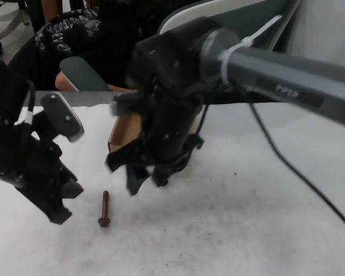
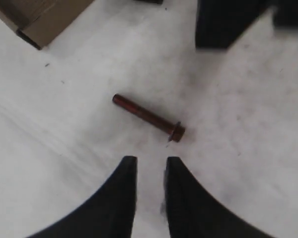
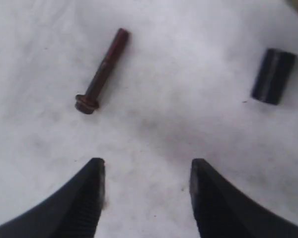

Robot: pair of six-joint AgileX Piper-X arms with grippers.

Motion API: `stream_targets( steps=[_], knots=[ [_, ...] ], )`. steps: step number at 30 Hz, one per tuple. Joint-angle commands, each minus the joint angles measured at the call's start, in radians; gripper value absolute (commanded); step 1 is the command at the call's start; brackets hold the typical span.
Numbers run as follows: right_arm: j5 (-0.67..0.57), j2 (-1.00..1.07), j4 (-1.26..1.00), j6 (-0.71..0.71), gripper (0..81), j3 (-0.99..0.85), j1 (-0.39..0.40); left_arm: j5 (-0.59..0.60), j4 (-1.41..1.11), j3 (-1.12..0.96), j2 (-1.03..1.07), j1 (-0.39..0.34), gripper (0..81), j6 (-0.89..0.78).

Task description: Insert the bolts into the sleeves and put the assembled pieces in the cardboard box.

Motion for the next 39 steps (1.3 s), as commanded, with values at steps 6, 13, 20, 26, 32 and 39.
stream_targets(
  steps=[6,13,20,26,32,39],
  knots=[
    [0.011,0.02,-0.055,0.079,49.2,-0.001,0.085,0.189,0.071,0.002,-0.002,0.065,0.8,-0.33],
    [0.024,0.047,-0.052,0.145,49.2,-0.001,0.094,0.401,0.178,0.051,-0.071,0.194,0.8,-0.304],
    [0.024,0.062,-0.117,0.169,49.2,-0.001,0.094,0.431,0.178,0.179,-0.302,0.225,0.8,-0.371],
    [0.066,0.062,-0.203,0.236,49.2,-0.001,0.094,0.433,0.076,0.273,-0.597,0.206,0.8,-0.444],
    [0.103,0.073,-0.247,0.303,49.2,-0.001,0.094,0.333,-0.176,0.315,-0.908,0.209,0.8,-0.655],
    [0.111,0.11,-0.243,0.378,48.9,-0.001,0.098,0.286,-0.217,0.315,-1.104,0.209,0.8,-0.785]
  ],
)
